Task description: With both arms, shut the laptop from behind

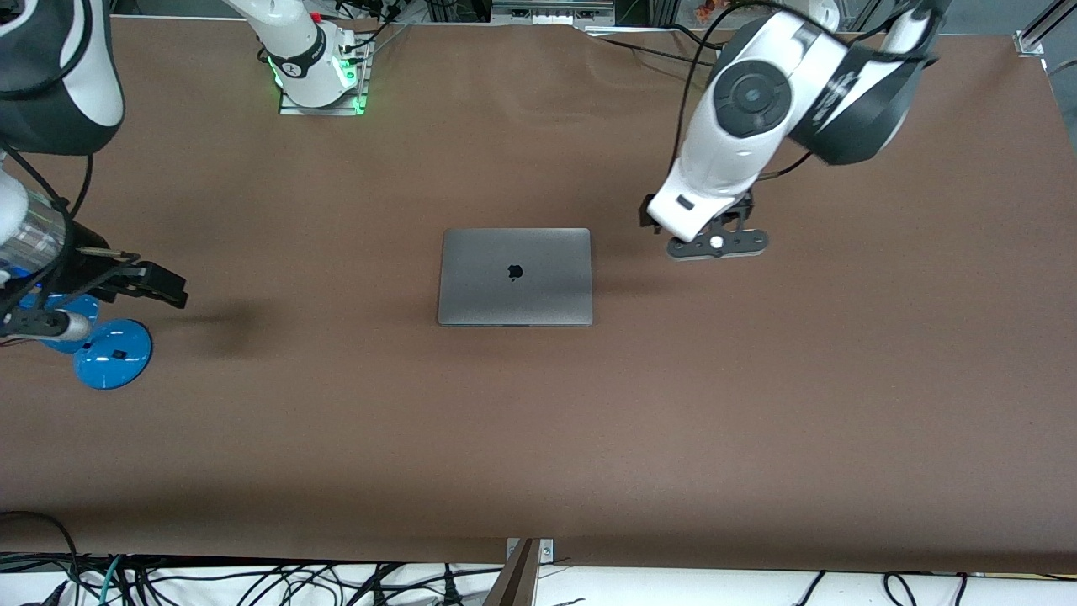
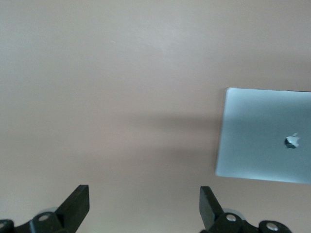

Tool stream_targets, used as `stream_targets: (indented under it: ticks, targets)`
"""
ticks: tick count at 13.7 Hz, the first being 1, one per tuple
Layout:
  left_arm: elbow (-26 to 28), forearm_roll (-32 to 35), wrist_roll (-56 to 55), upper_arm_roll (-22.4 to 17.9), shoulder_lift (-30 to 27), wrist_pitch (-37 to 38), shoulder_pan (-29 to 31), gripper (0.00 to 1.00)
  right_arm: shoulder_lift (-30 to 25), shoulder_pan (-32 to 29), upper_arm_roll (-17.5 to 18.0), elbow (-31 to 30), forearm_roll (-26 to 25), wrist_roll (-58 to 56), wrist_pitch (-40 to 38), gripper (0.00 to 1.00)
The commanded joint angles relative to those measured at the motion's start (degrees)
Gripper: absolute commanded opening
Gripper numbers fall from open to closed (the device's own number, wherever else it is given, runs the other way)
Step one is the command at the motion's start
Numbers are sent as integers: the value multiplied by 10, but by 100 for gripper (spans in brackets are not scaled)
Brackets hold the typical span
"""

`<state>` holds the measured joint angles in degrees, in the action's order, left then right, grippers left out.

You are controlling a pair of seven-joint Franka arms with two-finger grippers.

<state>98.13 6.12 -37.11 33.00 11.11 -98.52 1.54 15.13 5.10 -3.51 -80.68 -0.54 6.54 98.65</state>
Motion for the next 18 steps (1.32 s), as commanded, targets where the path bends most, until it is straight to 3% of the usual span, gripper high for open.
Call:
stream_targets:
  ticks: [1,5,7,10,14,18]
  targets:
    - [21,-16,64,7,-52,23,53,100,-60,-30,16,-53,-7,-12,15,100]
    - [20,-38,144,-14,-85,39,92,100,-92,-31,16,-84,-6,-18,8,100]
    - [5,-48,172,-68,-91,63,71,100,-99,-31,18,-83,-5,-17,-6,100]
    - [-38,-48,204,-191,-92,109,-13,100,-106,-31,32,-90,-6,-11,-13,100]
    - [-52,-48,222,-317,-93,113,-106,100,-106,-31,51,-91,-6,-3,-13,100]
    - [-57,-92,301,-355,-119,108,-103,100,-106,-32,52,-91,-7,1,-21,100]
